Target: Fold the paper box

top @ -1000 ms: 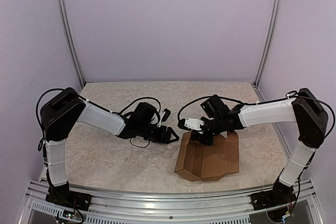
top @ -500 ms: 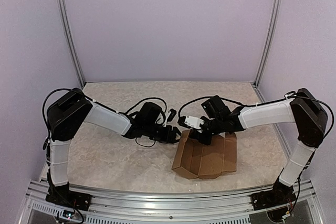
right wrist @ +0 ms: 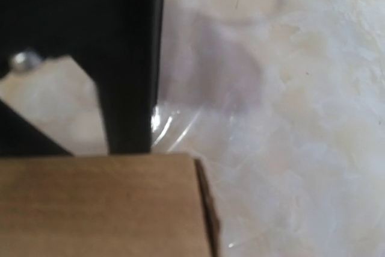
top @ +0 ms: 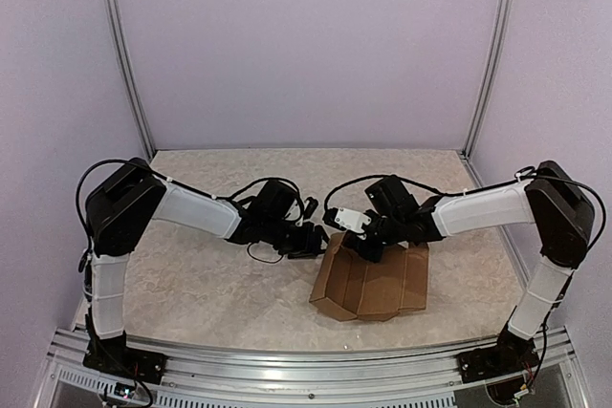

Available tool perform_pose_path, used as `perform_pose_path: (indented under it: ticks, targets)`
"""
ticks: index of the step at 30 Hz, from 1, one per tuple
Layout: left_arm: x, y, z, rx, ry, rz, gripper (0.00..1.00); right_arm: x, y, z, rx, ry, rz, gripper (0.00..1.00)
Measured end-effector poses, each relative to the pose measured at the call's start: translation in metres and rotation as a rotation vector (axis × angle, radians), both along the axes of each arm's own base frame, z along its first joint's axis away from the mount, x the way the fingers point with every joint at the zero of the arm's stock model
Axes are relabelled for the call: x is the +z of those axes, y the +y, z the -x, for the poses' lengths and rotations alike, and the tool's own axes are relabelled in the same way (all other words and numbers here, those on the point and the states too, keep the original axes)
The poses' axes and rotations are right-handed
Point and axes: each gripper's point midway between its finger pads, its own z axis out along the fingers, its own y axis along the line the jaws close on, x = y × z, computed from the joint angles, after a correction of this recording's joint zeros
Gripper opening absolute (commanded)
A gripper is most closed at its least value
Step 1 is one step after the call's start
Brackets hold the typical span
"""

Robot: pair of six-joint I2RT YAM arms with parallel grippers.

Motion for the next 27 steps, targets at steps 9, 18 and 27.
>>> perform_pose_path:
  ticks: [9, 18, 27]
  targets:
    - [0.0, 0.008, 0.019, -0.021, 0.03, 0.012, 0.61, 0.0, 0.0, -0.002, -0.014, -0.005, -0.002, 0.06]
    - [0.002, 0.006, 0.018, -0.024, 0.057, 0.069, 0.61, 0.0, 0.002, -0.005, -0.019, -0.007, -0.005, 0.06]
    - [0.002, 0.009, 0.015, -0.025, 0.098, 0.124, 0.6, 0.001, 0.001, -0.009, -0.038, -0.017, 0.009, 0.2]
